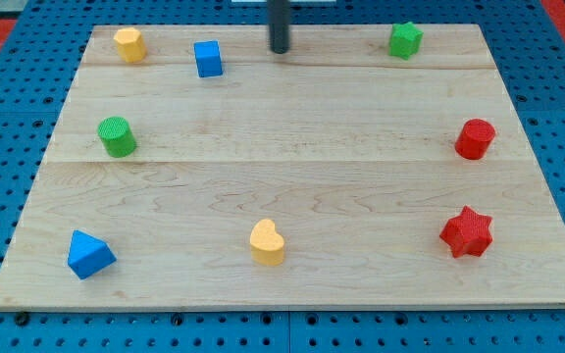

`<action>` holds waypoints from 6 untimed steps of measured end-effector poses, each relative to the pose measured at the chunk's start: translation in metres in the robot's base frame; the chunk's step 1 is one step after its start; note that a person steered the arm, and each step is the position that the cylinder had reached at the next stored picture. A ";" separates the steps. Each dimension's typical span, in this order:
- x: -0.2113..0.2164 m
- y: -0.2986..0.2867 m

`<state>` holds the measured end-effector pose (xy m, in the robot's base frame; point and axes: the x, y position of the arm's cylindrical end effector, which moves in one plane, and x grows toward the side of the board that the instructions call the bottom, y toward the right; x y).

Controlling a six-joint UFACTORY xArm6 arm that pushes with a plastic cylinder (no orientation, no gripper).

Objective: Push the green star parallel to the cube

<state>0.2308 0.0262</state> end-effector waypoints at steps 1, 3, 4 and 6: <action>-0.038 0.052; -0.039 0.125; -0.033 0.194; 0.018 0.099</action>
